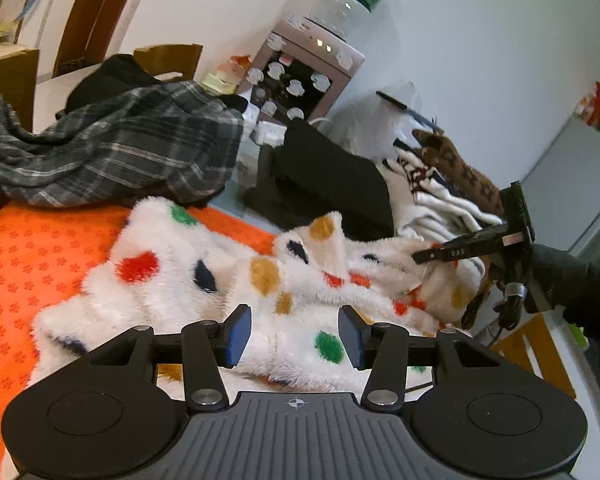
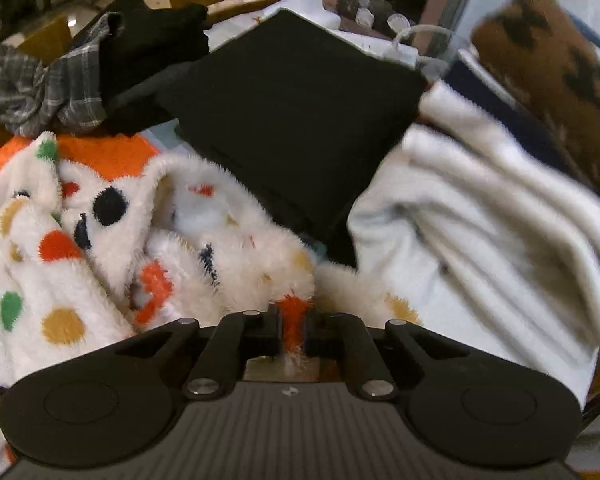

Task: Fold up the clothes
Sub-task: 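Grasp a polka-dot blanket edge with the right gripper and lift it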

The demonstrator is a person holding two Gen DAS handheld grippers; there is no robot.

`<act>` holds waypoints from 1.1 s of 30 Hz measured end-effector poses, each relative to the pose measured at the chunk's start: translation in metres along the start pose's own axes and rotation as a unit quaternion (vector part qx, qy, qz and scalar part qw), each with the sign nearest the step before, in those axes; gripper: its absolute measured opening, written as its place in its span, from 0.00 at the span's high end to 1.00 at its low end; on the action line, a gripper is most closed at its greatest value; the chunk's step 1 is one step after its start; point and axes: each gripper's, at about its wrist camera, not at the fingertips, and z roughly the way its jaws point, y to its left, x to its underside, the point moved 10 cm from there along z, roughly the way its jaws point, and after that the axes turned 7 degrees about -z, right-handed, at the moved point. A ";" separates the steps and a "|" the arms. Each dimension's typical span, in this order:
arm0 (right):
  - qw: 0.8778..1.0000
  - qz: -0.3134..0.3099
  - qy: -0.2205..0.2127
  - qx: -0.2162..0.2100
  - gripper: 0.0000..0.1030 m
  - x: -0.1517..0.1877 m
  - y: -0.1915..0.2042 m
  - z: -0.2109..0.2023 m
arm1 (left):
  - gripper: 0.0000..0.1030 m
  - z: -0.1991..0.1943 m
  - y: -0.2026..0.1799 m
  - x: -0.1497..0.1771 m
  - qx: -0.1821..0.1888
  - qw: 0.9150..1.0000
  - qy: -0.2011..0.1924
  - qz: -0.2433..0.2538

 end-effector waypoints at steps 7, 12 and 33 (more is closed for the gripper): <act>0.982 -0.044 -0.141 0.117 0.91 -0.071 -0.003 -0.102 | 0.51 -0.005 -0.002 0.001 0.017 1.000 0.002 -0.004; 0.950 -0.103 -0.235 0.178 0.91 -0.101 0.037 -0.199 | 0.51 -0.009 -0.019 -0.002 0.043 0.999 0.000 0.017; 0.985 -0.096 -0.145 -0.016 0.62 0.140 0.273 -0.198 | 0.34 0.002 -0.029 0.006 0.070 0.997 0.039 0.020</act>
